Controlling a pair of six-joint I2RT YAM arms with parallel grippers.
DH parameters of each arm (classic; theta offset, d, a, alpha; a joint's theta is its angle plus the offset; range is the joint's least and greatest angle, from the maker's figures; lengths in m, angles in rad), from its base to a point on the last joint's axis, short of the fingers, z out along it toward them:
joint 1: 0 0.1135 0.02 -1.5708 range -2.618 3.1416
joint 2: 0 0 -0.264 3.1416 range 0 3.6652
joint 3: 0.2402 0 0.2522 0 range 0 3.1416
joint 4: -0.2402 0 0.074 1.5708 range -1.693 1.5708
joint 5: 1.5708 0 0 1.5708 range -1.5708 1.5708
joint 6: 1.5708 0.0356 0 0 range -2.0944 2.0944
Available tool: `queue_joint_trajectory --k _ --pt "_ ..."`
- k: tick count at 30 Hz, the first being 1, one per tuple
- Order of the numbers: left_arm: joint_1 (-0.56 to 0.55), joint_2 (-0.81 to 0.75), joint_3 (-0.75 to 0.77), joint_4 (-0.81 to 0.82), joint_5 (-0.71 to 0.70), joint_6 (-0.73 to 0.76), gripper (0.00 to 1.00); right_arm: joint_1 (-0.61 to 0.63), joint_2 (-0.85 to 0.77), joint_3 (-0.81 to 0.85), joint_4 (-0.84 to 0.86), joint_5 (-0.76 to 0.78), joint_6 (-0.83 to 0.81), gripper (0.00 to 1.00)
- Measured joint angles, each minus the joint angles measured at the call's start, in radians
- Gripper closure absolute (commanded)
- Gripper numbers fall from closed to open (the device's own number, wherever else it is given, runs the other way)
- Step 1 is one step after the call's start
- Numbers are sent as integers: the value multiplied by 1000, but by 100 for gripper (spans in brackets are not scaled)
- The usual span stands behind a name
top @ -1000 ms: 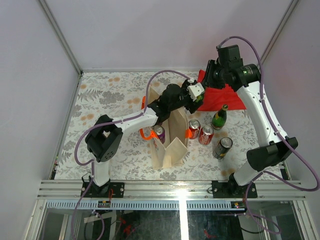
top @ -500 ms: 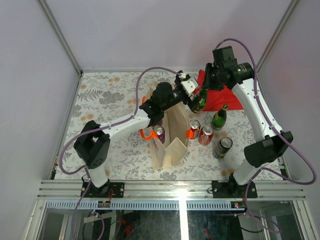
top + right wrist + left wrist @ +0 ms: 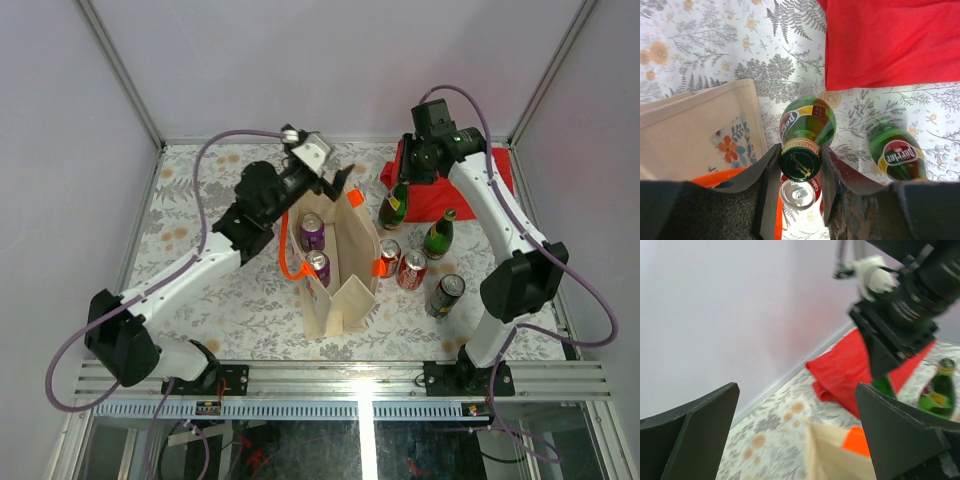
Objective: Place the beverage into the canvas bag
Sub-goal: Place the drink at the center of the board.
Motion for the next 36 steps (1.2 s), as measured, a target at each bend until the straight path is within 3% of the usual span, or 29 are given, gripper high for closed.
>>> queue_joint_trajectory --k 6,23,29,33,36 --pt "156 -112 0 -136 -55 -73 0 0 105 -19 37 2 -11 100" --pt "217 -172 -11 -304 -95 -119 0 73 198 -3 87 64 -38 99" --pt "220 -174 -11 -320 -95 -126 0 77 203 3 86 71 -37 59" --pt "221 -176 -13 -320 -95 -130 0 77 203 8 82 71 -34 45" --pt "222 -178 -20 -320 -95 -132 0 77 203 33 77 72 -33 40"
